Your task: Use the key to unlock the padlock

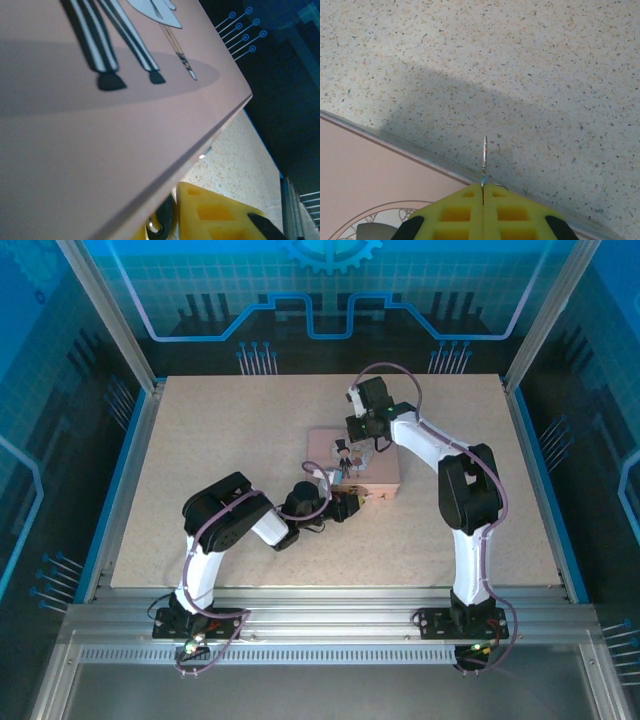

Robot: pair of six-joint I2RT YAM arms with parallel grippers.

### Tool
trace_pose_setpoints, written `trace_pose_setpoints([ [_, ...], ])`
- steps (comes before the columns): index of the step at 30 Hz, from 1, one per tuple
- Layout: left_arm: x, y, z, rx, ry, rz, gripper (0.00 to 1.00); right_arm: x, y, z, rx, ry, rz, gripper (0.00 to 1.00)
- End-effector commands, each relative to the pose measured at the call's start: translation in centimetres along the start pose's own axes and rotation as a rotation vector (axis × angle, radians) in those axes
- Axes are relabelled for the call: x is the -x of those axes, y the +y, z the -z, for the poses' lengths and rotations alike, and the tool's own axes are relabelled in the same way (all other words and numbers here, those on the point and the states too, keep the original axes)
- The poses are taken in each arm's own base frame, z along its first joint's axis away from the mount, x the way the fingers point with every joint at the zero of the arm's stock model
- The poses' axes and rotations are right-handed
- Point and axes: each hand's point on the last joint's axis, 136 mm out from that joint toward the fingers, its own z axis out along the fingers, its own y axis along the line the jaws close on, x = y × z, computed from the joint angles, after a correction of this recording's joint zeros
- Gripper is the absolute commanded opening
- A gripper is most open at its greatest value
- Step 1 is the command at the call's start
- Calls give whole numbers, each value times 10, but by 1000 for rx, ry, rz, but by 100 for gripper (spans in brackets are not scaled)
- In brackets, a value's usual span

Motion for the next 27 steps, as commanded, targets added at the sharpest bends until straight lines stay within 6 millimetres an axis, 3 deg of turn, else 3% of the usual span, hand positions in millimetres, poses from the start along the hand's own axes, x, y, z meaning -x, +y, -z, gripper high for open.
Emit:
trace_pose_setpoints([
  [1,-4,23,3,89,51,45,17,-21,15,7,39,72,19,0],
  [8,-7,28,12,113,120,75,9,-14,7,16,41,47,0,0],
  [17,-13,17,24,150,270,119,5,1,-15,42,40,-32,-71,0],
  [27,-3,1,37,180,361,223,4,-14,-25,90,65,-129,-159,0],
])
